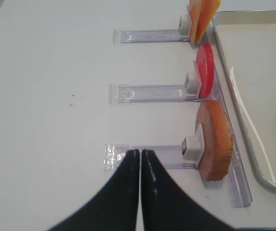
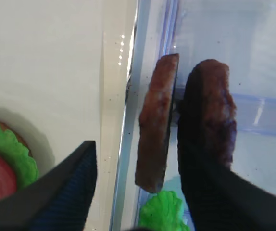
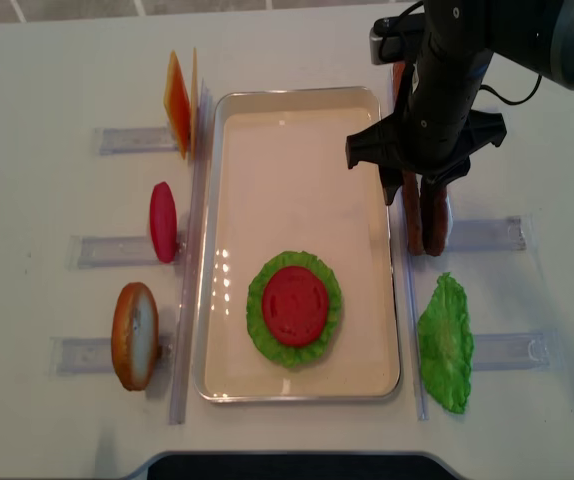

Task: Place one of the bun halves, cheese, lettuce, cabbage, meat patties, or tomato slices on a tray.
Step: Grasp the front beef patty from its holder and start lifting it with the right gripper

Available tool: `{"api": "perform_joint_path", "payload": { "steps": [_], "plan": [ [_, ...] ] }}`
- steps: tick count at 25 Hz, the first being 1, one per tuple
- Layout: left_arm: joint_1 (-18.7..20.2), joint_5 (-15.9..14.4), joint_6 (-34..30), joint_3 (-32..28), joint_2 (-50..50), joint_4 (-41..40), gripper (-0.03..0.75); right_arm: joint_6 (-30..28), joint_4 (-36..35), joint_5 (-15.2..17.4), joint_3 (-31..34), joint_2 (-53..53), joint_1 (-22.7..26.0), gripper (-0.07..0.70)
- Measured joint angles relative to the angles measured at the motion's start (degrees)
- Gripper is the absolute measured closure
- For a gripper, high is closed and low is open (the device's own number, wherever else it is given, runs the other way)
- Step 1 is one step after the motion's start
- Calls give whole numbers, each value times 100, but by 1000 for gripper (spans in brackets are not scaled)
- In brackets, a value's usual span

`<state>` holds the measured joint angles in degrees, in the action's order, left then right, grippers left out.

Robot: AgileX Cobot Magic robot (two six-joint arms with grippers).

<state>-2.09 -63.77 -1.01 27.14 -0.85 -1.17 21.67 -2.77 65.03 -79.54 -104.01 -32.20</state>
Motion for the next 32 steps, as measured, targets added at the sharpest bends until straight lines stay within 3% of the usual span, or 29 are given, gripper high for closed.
{"api": "perform_joint_path", "payload": {
  "steps": [12, 28, 32],
  "plan": [
    [0, 0, 0, 0, 0, 0, 715, 64, -50, -272, 75, -11, 0, 228],
    [0, 0, 2, 0, 0, 0, 715, 126, 13, -278, 92, -155, 0, 232],
    [0, 0, 2, 0, 0, 0, 715, 145, 182, -278, 92, -155, 0, 302]
  ]
}}
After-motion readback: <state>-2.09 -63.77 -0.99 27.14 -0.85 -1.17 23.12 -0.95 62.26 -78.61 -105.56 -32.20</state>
